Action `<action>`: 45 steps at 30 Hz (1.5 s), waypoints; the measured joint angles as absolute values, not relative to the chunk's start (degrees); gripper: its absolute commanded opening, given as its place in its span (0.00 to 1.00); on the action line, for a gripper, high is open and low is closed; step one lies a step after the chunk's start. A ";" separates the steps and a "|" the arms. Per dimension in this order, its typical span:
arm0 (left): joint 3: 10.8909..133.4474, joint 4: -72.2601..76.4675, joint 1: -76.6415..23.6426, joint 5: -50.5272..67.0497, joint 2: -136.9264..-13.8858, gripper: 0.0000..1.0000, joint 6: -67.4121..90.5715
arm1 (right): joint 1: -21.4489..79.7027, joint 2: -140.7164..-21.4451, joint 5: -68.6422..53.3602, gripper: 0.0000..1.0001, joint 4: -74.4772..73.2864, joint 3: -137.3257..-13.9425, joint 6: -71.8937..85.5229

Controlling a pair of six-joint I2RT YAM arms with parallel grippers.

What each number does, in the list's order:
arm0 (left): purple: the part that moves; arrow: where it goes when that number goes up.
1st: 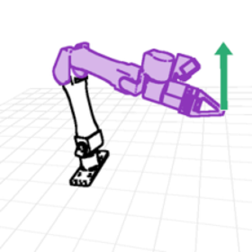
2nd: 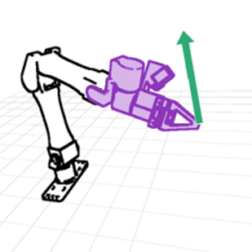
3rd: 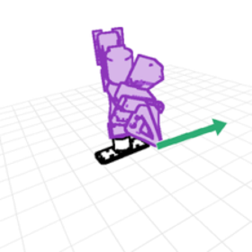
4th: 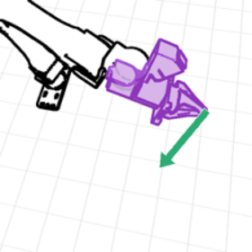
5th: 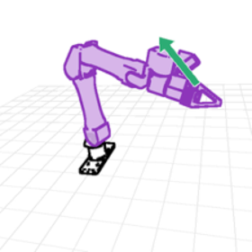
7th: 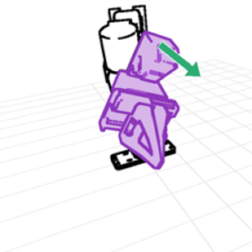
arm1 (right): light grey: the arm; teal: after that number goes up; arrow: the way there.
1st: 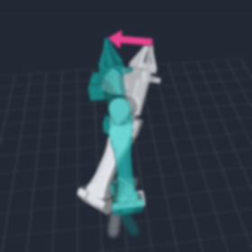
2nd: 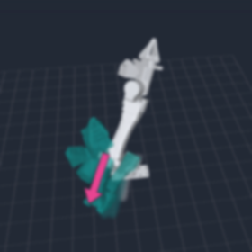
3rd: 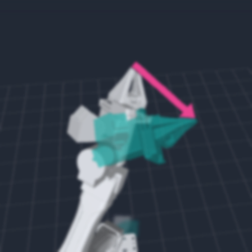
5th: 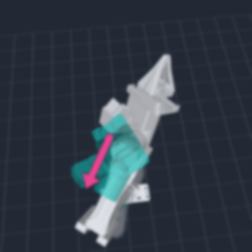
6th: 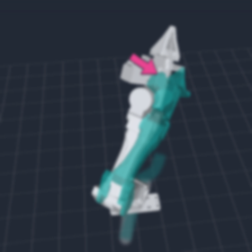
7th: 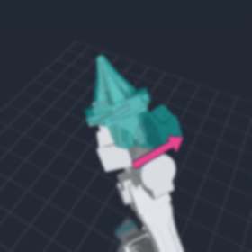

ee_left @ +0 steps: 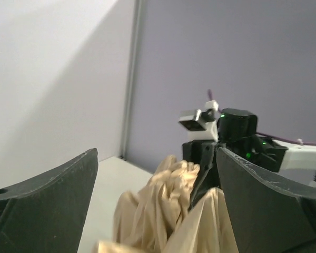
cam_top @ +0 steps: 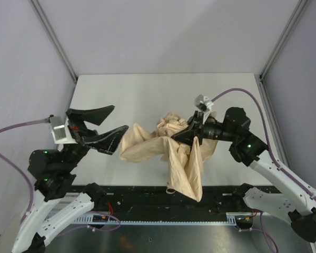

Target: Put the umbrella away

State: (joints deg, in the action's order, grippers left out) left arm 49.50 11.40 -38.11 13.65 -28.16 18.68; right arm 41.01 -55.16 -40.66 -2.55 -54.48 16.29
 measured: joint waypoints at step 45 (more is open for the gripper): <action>47.90 19.29 -41.80 20.97 -41.80 0.99 33.04 | 32.75 -55.18 -46.48 0.00 3.27 -54.50 20.10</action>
